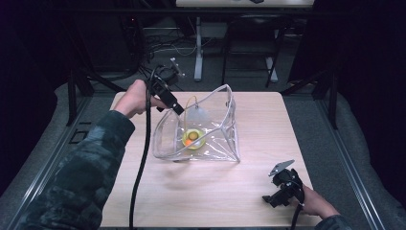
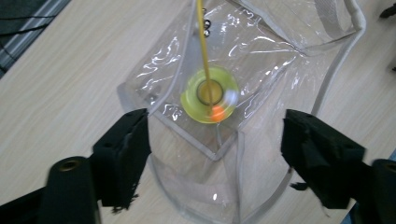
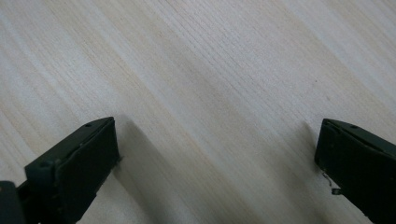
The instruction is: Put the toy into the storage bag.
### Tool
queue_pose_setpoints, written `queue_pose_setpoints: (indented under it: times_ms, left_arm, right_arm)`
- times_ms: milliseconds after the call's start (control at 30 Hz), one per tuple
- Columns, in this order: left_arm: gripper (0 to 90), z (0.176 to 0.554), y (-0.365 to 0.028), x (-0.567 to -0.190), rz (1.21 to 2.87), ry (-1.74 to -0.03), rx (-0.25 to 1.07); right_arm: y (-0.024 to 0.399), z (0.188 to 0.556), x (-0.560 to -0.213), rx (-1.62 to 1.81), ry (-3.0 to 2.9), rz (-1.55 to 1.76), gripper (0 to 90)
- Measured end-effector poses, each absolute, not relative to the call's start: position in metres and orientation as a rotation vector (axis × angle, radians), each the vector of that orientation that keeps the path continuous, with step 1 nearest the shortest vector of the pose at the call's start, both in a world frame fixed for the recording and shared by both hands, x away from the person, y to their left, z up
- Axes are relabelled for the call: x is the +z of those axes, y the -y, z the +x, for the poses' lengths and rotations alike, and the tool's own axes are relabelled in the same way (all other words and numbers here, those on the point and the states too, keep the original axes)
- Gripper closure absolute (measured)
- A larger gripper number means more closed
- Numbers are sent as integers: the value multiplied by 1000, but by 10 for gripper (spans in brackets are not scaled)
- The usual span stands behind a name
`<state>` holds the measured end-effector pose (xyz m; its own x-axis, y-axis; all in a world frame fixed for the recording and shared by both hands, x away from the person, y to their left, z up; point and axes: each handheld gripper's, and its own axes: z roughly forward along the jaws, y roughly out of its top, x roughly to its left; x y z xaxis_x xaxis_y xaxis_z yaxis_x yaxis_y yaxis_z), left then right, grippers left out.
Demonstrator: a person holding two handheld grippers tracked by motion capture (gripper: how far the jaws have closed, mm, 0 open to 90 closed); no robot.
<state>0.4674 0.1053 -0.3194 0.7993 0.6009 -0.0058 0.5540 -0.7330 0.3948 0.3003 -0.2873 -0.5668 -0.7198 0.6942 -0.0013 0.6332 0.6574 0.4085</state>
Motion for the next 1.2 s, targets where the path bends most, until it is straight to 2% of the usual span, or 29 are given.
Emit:
queue_pose_setpoints:
  times_ms: [267,400,500,600,867,1200]
  left_arm:
    - [135,456,-142,-306,2504,-972,274]
    - [41,453,-162,-306,2452,-1049,320]
    - [3,452,-175,-310,2433,-1090,332]
    - [3,450,-191,-316,2402,-1129,328]
    - [0,443,-226,-337,2283,-1258,417]
    - [0,424,-254,-383,2258,-1352,338]
  right_arm:
    - [287,300,-567,578,-2713,1098,0]
    - [287,300,-567,575,-2717,1097,0]
    - [287,300,-567,575,-2715,1099,0]
    - [287,300,-567,578,-2717,1096,0]
    - [287,300,-567,578,-2711,1100,0]
    - [287,300,-567,578,-2710,1102,0]
